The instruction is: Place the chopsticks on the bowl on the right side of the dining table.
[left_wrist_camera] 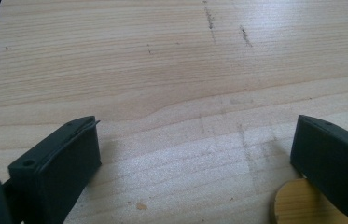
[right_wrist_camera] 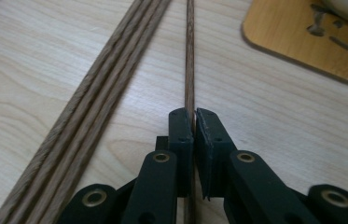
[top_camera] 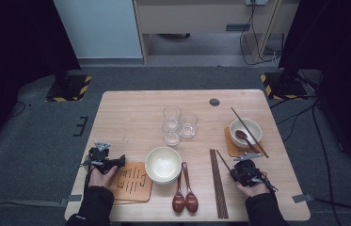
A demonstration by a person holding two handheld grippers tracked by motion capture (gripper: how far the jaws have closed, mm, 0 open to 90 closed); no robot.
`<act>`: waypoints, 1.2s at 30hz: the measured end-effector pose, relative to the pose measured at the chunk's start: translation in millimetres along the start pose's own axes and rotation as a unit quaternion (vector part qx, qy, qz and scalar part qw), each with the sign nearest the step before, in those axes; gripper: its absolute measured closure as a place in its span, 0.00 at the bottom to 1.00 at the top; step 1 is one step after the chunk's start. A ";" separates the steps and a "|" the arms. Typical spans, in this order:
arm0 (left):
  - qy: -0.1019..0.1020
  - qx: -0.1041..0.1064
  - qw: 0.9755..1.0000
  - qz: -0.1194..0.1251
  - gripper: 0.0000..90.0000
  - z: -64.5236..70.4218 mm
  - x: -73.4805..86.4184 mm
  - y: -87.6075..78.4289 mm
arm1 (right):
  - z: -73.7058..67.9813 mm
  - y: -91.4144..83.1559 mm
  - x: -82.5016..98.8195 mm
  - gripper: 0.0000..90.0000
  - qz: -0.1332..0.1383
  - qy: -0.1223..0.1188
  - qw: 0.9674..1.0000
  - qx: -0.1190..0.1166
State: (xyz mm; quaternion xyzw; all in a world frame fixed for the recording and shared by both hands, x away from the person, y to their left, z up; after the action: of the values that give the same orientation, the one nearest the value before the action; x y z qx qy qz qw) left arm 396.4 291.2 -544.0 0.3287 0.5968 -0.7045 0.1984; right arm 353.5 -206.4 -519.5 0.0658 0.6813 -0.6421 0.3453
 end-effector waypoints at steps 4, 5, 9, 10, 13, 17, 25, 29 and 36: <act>0.000 0.000 1.000 0.000 0.00 0.0 0.0 0.0 | 3.8 2.6 -4.0 0.95 0.009 0.001 1.000 0.003; 0.000 0.000 1.000 0.000 0.00 0.0 0.0 0.0 | 4.2 3.7 -5.1 0.95 0.011 0.003 1.000 0.004; 0.000 0.000 1.000 0.000 0.00 0.0 0.0 0.0 | 5.1 6.9 -7.6 0.95 0.013 0.001 1.000 0.006; 0.000 0.000 1.000 0.000 0.00 0.0 0.0 0.0 | 4.7 7.1 -7.6 0.95 0.012 0.002 1.000 0.005; 0.000 0.000 1.000 0.000 0.00 0.0 0.0 0.0 | 3.2 7.2 -7.6 0.94 0.012 0.000 1.000 0.005; 0.000 0.000 1.000 0.000 0.00 0.0 0.0 0.0 | 2.9 7.0 -7.2 0.89 0.018 -0.003 1.000 0.007; 0.000 0.000 1.000 0.000 0.00 0.0 0.0 0.0 | 5.1 -5.5 -2.9 0.81 0.043 0.004 0.999 0.006; 0.000 0.000 1.000 0.000 0.00 0.0 0.0 0.0 | 6.1 -13.6 3.4 0.80 0.052 0.010 0.999 0.003; 0.000 0.000 1.000 0.000 0.00 0.0 0.0 0.0 | 9.5 -19.2 14.1 0.82 0.046 0.010 0.999 0.006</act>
State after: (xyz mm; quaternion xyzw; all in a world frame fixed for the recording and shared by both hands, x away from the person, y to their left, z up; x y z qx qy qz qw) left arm 396.4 291.2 -544.0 0.3287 0.5968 -0.7045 0.1984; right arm 336.3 -223.4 -510.8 0.1057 0.6769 -0.6290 0.3674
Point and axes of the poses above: each handheld gripper's, and its own axes: y roughly forward along the jaws, x roughly out of its underside, z roughly to its right, the point moved 1 cm from there along y, roughly forward along the jaws, and after that the axes turned 6 degrees about x, right-handed, at the moved point
